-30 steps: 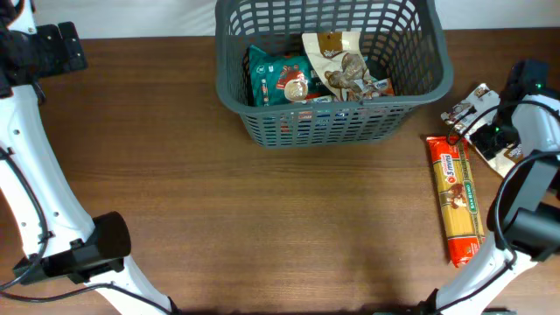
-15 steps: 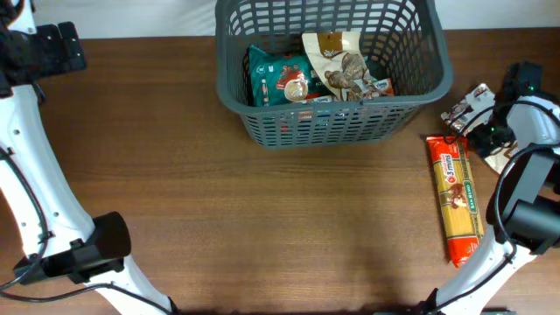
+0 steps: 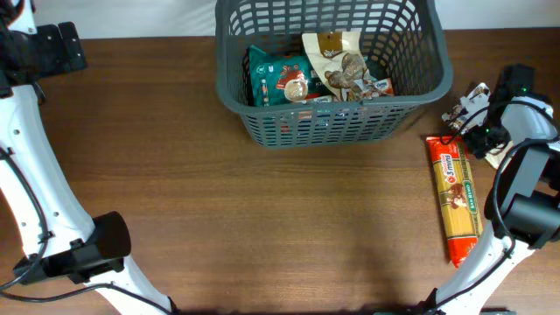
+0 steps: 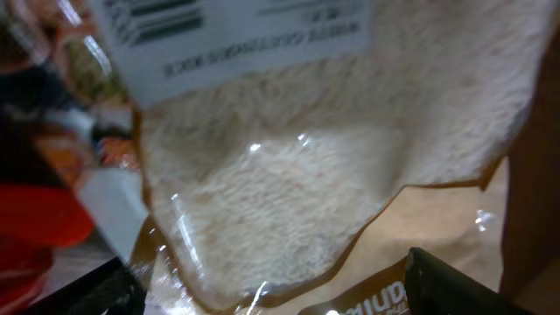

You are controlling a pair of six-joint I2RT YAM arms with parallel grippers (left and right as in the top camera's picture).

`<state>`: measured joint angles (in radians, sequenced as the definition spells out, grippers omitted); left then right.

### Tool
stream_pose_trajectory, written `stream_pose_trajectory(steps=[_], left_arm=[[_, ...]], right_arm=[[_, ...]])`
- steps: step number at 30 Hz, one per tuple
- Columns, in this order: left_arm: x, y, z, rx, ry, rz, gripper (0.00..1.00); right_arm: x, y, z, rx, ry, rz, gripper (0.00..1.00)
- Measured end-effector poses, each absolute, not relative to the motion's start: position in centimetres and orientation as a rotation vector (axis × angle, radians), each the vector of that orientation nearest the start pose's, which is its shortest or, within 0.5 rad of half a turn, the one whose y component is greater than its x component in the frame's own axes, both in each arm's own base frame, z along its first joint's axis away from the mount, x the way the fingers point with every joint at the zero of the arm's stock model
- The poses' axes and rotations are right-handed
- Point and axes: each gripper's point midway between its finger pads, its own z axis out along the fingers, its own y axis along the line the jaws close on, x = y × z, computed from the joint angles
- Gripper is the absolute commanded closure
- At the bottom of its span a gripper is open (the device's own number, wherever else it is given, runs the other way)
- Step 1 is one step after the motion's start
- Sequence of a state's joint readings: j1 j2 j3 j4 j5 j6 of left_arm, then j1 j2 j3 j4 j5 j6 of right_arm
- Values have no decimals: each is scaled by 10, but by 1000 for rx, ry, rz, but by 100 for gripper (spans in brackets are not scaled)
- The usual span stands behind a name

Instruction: Pack container

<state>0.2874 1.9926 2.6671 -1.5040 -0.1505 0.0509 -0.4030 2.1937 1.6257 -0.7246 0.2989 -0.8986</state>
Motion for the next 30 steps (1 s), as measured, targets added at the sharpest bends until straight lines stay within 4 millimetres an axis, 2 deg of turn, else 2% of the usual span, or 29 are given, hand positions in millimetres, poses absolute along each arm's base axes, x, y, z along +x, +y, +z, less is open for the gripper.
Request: stream_pose_trajectory(steps=[2,6,11,19,23,27,30], left_arm=[[421,151,374,-355,2389,337,1],[421,151,374,-355,2389,337,1],[421,151,374,-355,2389,337,1],[421,151,374,-355,2389,337,1],[421,151,374,-355,2389,337,1],[421,151,374,-355,2389,337,1],[421,151,374,-355,2389,337,1]], right_arm=[[426,-237,19,-671,2936,-642,10],[437,-241,21,-651,2891,-678,20],[443,-243,20,-632,2872,-691,50],[442,-243,17,-596,2881,-683,50],[442,-243,17,-596,2882,-681,69],[441,-242,16,-580,2886,-673,74],[441,-242,16,-565,2887,-670,84]])
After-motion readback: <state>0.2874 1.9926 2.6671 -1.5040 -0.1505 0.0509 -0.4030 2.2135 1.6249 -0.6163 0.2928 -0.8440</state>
